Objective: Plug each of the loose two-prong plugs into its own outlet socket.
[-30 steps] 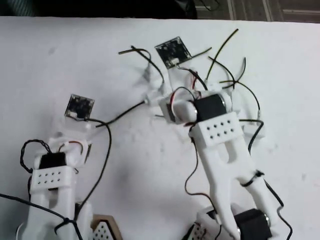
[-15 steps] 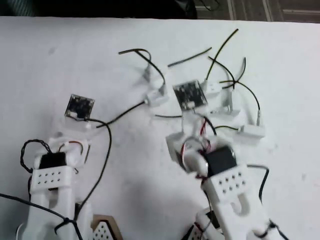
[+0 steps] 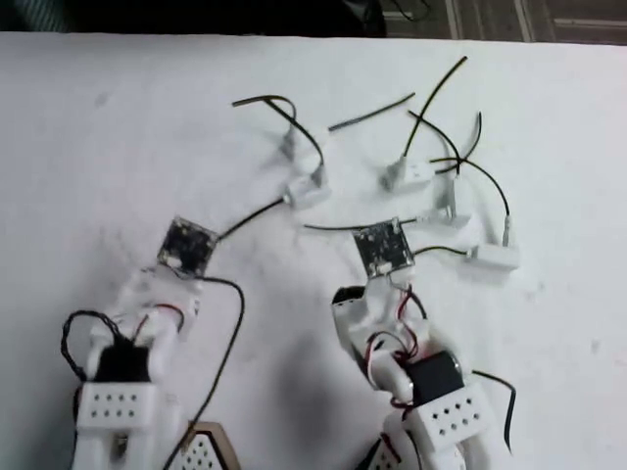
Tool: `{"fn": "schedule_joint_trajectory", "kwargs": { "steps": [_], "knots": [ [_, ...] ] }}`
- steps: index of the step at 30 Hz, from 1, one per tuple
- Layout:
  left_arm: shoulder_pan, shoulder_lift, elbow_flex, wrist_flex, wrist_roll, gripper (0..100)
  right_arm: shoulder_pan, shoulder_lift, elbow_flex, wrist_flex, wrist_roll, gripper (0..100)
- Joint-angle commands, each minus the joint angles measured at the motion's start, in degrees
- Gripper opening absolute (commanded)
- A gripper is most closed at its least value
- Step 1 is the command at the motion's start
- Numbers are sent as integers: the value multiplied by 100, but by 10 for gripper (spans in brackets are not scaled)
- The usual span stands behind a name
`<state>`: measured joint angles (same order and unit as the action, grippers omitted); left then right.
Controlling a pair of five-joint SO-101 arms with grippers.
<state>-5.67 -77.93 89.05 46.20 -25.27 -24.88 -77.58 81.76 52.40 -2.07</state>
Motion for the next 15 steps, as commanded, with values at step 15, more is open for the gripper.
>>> {"fn": "schedule_joint_trajectory", "kwargs": {
  "steps": [15],
  "knots": [
    [426, -2624, 791, 1178, -79, 50, -40, -1824, 1556, -356, 0, 17]
  ]
}}
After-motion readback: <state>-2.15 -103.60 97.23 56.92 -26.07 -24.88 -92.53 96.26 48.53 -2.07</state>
